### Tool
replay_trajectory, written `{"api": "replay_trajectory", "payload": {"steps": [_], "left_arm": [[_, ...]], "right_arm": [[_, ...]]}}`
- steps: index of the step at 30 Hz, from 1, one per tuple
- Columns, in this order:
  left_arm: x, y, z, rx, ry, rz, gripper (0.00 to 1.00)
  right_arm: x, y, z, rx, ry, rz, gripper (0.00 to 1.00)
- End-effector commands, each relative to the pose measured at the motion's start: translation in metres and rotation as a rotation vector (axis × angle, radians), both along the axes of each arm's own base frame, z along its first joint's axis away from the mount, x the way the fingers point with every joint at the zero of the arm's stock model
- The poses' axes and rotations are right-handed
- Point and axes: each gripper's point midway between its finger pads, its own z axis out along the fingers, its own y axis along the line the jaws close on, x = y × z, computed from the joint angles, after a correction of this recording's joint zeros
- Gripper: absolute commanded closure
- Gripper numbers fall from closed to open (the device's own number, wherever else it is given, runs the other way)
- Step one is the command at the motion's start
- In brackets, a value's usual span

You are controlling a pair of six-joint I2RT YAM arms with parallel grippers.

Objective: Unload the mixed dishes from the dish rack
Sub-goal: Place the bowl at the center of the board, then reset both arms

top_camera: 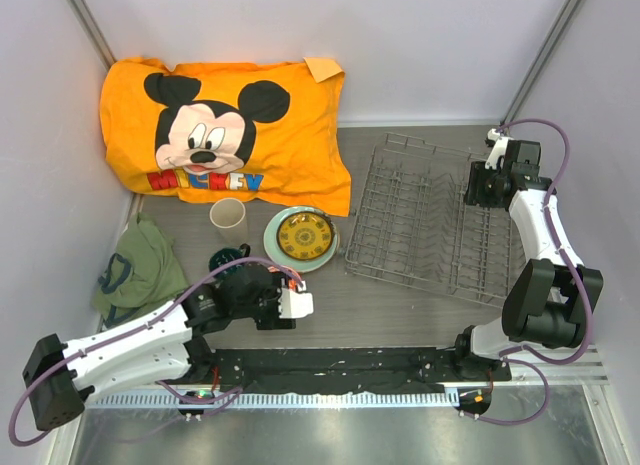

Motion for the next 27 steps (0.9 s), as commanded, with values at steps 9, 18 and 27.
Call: {"api": "replay_trajectory", "payload": {"steps": [9, 18, 27], "left_arm": [[0.033, -0.006, 0.063, -0.207, -0.221, 0.115, 0.03], [0.082, 0.015, 0.128, -0.373, -0.300, 0.352, 0.00], [0.159, 0.070, 0.208, -0.541, -0.343, 0.718, 0.01]], "right_arm": [[0.003, 0.002, 0.022, -0.001, -0.073, 0.014, 0.51], [0.003, 0.006, 0.041, 0.007, -0.127, 0.011, 0.22], [0.011, 0.009, 0.090, 0.004, -0.248, 0.008, 0.00]]}}
